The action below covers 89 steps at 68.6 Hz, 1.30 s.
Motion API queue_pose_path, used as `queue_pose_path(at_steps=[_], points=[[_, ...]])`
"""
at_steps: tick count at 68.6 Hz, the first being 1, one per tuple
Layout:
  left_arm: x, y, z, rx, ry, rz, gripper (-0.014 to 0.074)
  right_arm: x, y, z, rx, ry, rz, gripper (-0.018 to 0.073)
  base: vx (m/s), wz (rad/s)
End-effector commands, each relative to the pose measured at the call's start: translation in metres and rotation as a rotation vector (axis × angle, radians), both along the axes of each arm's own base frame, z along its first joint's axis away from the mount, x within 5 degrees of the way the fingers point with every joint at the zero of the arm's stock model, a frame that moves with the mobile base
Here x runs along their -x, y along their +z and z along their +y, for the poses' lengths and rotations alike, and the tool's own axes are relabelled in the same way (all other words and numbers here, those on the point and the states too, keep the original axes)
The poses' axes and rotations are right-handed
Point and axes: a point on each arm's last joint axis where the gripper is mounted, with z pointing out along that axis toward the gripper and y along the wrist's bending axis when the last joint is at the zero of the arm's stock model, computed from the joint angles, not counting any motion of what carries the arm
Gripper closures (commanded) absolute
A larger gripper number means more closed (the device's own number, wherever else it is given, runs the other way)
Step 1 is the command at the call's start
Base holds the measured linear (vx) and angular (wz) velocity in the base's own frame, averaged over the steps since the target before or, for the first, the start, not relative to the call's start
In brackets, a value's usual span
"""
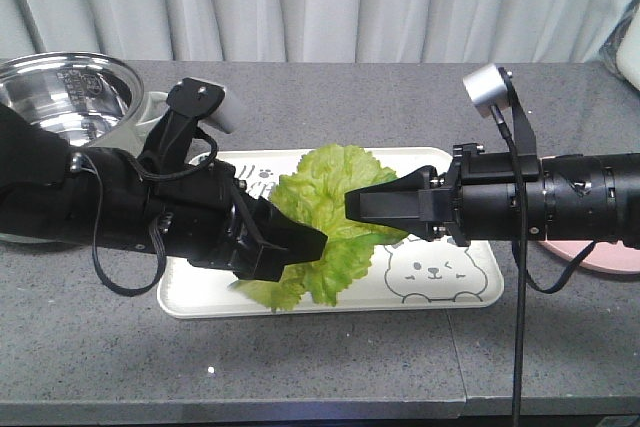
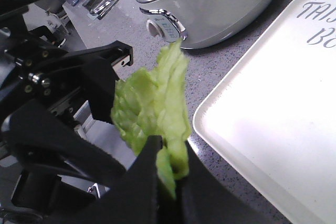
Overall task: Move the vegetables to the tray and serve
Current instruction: 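Carry the lettuce with the right gripper and release it onto the pink plate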
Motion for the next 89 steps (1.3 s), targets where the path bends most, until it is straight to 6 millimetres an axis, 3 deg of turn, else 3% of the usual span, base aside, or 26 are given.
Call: queue_pose_path(at_steps=[1, 10, 20, 45, 66, 77, 89], points=[[0.003, 0.019, -0.001, 0.074, 0.019, -0.030, 0.0140, 0.002, 0.020, 0.002, -0.056, 0.012, -0.072, 0.0568, 0.00, 0.00], [0.003, 0.019, -0.001, 0.073, 0.019, -0.031, 0.0112, 0.002, 0.019, 0.000, -0.031, 0.020, -0.102, 0.0566, 0.00, 0.00], [0.003, 0.019, -0.001, 0.073, 0.019, -0.031, 0.0113, 0.001, 0.019, -0.018, 0.044, -0.022, -0.117, 0.0564, 0.00, 0.00], [0.003, 0.019, -0.001, 0.073, 0.019, -0.031, 0.0114, 0.015, 0.046, -0.120, 0.212, -0.402, -0.191, 0.0564, 0.00, 0.00], [0.003, 0.019, -0.001, 0.073, 0.019, -0.032, 0.0114, 0.021, 0.051, -0.181, 0.267, -0.724, -0.207, 0.0564, 0.00, 0.00], [0.003, 0.019, -0.001, 0.073, 0.019, -0.032, 0.0114, 0.018, 0.051, -0.192, 0.287, -0.818, -0.214, 0.0564, 0.00, 0.00], [0.003, 0.019, -0.001, 0.074, 0.020, -0.032, 0.0114, 0.001, 0.041, -0.199, 0.164, -0.848, -0.162, 0.0561, 0.00, 0.00]])
